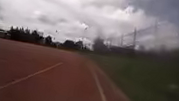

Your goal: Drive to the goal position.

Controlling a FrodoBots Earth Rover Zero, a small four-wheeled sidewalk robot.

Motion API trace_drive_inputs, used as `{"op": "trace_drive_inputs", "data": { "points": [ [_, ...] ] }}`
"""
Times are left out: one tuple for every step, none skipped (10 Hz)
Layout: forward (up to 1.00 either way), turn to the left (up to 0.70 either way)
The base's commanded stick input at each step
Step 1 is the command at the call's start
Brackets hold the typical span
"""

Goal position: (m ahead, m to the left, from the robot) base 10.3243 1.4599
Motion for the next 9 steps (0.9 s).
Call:
{"op": "trace_drive_inputs", "data": {
  "points": [
    [0.70,0.00],
    [0.70,0.00],
    [0.70,0.00],
    [0.70,0.00],
    [0.70,0.00],
    [0.70,0.00],
    [0.70,0.00],
    [0.70,0.00],
    [0.70,0.00]
  ]
}}
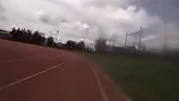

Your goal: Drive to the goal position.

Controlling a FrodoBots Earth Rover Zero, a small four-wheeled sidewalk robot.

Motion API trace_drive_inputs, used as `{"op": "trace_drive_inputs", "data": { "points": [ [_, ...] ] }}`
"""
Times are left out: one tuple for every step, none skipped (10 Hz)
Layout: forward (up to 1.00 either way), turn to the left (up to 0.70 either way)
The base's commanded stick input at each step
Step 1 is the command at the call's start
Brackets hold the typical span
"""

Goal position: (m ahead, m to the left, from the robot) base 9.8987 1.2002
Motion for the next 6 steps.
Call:
{"op": "trace_drive_inputs", "data": {
  "points": [
    [0.70,0.00],
    [0.70,0.00],
    [0.70,0.00],
    [0.70,0.00],
    [0.70,0.00],
    [0.70,0.00]
  ]
}}
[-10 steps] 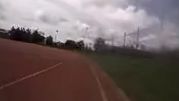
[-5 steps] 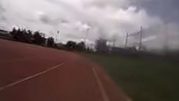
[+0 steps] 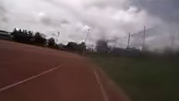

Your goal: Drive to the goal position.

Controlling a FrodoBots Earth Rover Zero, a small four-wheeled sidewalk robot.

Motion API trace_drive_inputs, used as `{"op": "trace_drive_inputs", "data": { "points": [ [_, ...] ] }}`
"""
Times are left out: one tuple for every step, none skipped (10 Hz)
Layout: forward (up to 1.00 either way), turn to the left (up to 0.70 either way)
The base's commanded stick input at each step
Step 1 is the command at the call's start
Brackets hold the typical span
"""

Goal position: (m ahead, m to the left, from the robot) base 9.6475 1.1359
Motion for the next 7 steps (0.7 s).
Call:
{"op": "trace_drive_inputs", "data": {
  "points": [
    [0.70,0.00],
    [0.70,0.00],
    [0.70,0.00],
    [0.70,0.00],
    [0.70,0.00],
    [0.70,0.00],
    [0.70,0.00]
  ]
}}
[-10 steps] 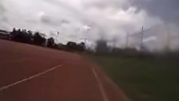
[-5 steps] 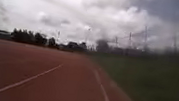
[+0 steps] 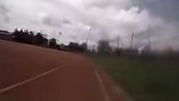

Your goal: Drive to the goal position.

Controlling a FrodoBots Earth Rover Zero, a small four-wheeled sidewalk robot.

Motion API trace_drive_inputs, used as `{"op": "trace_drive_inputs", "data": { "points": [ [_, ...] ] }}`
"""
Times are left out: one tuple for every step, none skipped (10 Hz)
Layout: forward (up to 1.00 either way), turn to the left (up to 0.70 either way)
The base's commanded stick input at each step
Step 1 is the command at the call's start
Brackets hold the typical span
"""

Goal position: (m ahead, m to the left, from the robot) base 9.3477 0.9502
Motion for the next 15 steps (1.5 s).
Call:
{"op": "trace_drive_inputs", "data": {
  "points": [
    [0.70,0.00],
    [0.70,0.00],
    [0.70,0.00],
    [0.70,0.00],
    [0.70,0.00],
    [0.70,0.00],
    [0.70,0.00],
    [0.70,0.00],
    [0.70,0.00],
    [0.70,0.00],
    [0.70,0.00],
    [0.70,0.00],
    [0.70,0.00],
    [0.70,-0.01],
    [0.70,-0.16]
  ]
}}
